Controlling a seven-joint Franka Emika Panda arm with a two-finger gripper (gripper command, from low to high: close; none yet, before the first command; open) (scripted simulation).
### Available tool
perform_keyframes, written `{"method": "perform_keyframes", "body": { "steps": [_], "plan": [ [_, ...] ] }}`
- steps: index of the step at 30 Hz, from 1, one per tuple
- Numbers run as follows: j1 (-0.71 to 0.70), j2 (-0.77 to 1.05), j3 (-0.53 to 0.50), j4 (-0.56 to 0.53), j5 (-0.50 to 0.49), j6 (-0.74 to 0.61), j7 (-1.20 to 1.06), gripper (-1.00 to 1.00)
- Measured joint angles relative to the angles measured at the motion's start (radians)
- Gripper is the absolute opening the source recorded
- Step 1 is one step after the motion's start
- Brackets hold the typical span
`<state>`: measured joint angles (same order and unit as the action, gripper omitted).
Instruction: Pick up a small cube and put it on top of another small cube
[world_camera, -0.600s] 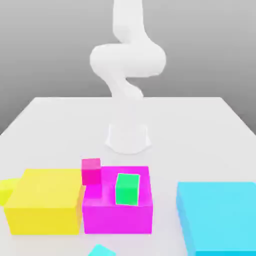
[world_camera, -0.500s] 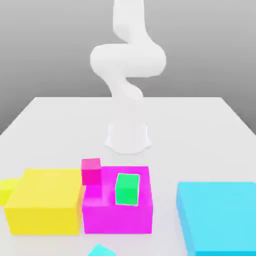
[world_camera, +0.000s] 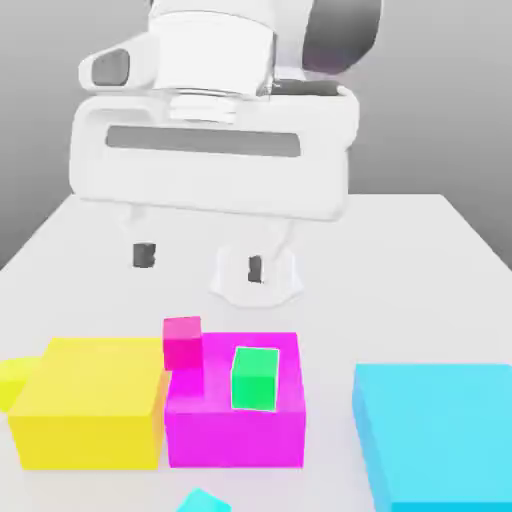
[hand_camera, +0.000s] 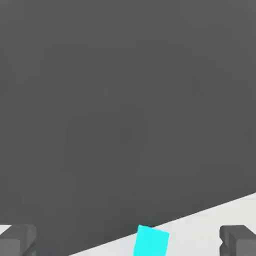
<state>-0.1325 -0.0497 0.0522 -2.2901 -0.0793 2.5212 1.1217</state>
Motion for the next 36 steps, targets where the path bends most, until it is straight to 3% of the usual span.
{"method": "perform_keyframes", "body": {
  "steps": [10, 15, 16, 22, 27, 36],
  "plan": [
    [-0.018, 0.359, -0.012, 0.004, 0.036, 0.109, 0.103, 0.00],
    [-0.016, 0.539, -0.020, 0.032, 0.039, 0.227, 0.120, 0.00],
    [-0.014, 0.564, -0.021, 0.037, 0.038, 0.246, 0.121, -1.00],
    [-0.014, 0.577, -0.022, 0.040, 0.037, 0.257, 0.122, -1.00],
    [-0.020, 0.442, -0.014, 0.010, 0.048, 0.152, 0.114, -1.00],
    [-0.002, 0.122, -0.096, -0.176, 0.025, 0.014, 0.470, -1.00]
  ]
}}
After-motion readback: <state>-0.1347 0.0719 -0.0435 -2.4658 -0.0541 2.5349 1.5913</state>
